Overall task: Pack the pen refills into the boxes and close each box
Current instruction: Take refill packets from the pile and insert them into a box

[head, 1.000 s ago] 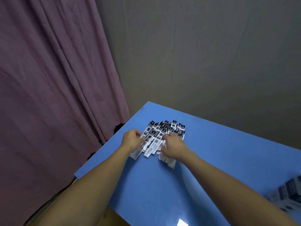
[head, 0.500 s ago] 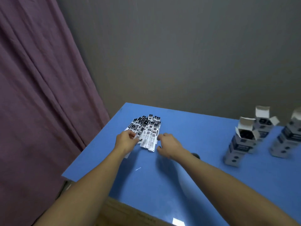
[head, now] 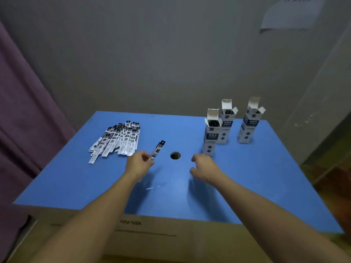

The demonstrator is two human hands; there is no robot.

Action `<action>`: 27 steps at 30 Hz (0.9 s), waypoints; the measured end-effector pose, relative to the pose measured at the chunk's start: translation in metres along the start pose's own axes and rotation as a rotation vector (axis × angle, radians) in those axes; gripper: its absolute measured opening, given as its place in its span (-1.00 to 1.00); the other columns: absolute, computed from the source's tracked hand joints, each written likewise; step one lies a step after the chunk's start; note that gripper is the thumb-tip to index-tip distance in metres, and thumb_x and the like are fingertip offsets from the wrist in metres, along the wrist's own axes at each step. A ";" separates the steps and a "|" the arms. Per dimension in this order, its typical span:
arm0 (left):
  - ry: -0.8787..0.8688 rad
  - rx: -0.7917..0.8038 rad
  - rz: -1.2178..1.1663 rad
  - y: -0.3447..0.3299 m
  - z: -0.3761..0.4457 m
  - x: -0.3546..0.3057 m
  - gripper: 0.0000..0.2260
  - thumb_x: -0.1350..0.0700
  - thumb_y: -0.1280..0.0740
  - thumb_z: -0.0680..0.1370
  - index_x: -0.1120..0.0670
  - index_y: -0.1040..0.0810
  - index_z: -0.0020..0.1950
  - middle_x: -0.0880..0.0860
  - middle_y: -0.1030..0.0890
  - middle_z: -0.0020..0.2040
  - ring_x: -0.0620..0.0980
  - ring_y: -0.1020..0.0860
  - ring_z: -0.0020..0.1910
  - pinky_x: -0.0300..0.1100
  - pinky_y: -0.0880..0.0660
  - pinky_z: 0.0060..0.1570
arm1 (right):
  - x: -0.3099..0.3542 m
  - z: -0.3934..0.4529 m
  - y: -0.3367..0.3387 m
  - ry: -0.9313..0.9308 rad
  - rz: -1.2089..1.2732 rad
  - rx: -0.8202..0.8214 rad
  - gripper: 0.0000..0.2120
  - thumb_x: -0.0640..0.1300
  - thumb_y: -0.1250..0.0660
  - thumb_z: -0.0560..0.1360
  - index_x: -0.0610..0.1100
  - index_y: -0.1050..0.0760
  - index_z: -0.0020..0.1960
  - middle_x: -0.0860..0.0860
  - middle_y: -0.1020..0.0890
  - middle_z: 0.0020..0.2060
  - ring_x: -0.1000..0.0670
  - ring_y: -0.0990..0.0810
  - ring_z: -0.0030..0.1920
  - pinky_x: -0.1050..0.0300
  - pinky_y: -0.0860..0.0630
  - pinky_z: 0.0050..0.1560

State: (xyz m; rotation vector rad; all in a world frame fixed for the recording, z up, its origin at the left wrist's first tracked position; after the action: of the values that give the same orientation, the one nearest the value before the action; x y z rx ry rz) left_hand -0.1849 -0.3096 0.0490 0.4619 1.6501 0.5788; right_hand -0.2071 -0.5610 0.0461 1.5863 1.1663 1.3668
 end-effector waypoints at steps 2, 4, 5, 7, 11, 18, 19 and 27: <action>-0.010 -0.001 -0.005 -0.011 -0.003 -0.011 -0.88 0.17 -0.49 0.50 0.10 -0.60 -0.02 0.04 -0.63 -0.11 -0.02 -0.55 -0.16 -0.26 -0.37 -0.25 | -0.020 -0.007 0.005 -0.068 0.064 -0.007 -0.58 -0.05 -0.29 0.54 -0.15 -0.40 0.36 -0.09 -0.50 0.26 -0.11 -0.49 0.24 -0.01 -0.52 0.15; -0.018 0.001 -0.008 -0.020 -0.004 -0.021 -0.87 0.18 -0.50 0.49 0.11 -0.60 -0.01 0.04 -0.63 -0.11 0.01 -0.57 -0.15 -0.22 -0.40 -0.20 | -0.040 -0.010 0.008 -0.133 0.117 -0.022 -0.58 -0.04 -0.31 0.52 -0.17 -0.43 0.33 -0.09 -0.53 0.25 -0.12 -0.51 0.22 -0.03 -0.53 0.18; -0.020 0.000 -0.013 -0.025 -0.004 -0.026 -0.86 0.18 -0.50 0.49 0.11 -0.60 -0.01 0.04 -0.64 -0.11 0.02 -0.58 -0.14 -0.19 -0.42 -0.15 | -0.050 -0.010 0.011 -0.161 0.135 -0.029 -0.60 -0.04 -0.32 0.52 -0.18 -0.44 0.31 -0.10 -0.55 0.23 -0.12 -0.52 0.20 -0.05 -0.53 0.18; -0.010 -0.009 -0.043 -0.032 -0.003 -0.035 -0.86 0.19 -0.51 0.48 0.08 -0.60 -0.03 0.03 -0.64 -0.13 0.04 -0.59 -0.12 -0.13 -0.48 -0.08 | -0.067 -0.007 0.018 -0.201 0.160 -0.042 -0.62 -0.03 -0.34 0.51 -0.19 -0.44 0.25 -0.11 -0.56 0.17 -0.12 -0.54 0.15 -0.07 -0.55 0.15; 0.016 0.015 -0.076 -0.045 0.006 -0.047 -0.86 0.21 -0.53 0.46 0.07 -0.60 -0.11 0.05 -0.65 -0.14 0.05 -0.60 -0.13 -0.10 -0.52 -0.04 | -0.092 0.011 0.037 -0.218 0.202 -0.059 -0.55 0.10 -0.39 0.48 -0.15 -0.42 0.22 -0.08 -0.56 0.12 -0.11 -0.55 0.11 -0.06 -0.56 0.11; 0.090 -0.072 -0.144 -0.069 0.012 -0.072 -0.91 0.20 -0.51 0.49 0.10 -0.62 -0.10 0.02 -0.65 -0.16 -0.03 -0.58 -0.18 -0.14 -0.46 -0.11 | -0.123 0.057 0.064 -0.110 0.297 -0.028 -0.22 0.22 -0.51 0.38 -0.15 -0.32 0.41 -0.07 -0.51 0.28 -0.10 -0.50 0.27 -0.04 -0.50 0.23; 0.097 -0.082 -0.164 -0.072 0.012 -0.075 -0.91 0.20 -0.51 0.49 0.10 -0.62 -0.11 0.02 -0.65 -0.16 -0.03 -0.58 -0.17 -0.13 -0.47 -0.11 | -0.125 0.062 0.067 -0.090 0.334 -0.020 -0.17 0.20 -0.52 0.38 -0.15 -0.27 0.47 -0.06 -0.49 0.33 -0.10 -0.48 0.31 -0.02 -0.48 0.25; 0.090 -0.146 -0.305 -0.082 0.002 -0.088 -0.92 0.25 -0.51 0.47 0.12 -0.65 -0.11 0.13 -0.70 -0.12 0.10 -0.68 -0.07 0.02 -0.63 -0.01 | -0.119 0.082 0.068 0.053 0.613 0.038 -0.29 -0.13 -0.54 0.44 -0.08 -0.25 0.47 0.01 -0.48 0.26 0.07 -0.52 0.03 0.32 -0.45 -0.10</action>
State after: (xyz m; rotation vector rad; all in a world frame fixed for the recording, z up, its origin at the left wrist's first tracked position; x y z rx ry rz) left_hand -0.1673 -0.4270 0.0685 0.0751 1.7088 0.4927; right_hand -0.1175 -0.6930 0.0570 2.0445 0.7570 1.7783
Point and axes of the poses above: each hand's wrist, its own z-axis towards the middle knuckle, its own y-axis out of the back of the hand, x = y × z, the point moved 1 cm from there along z, towards the middle knuckle
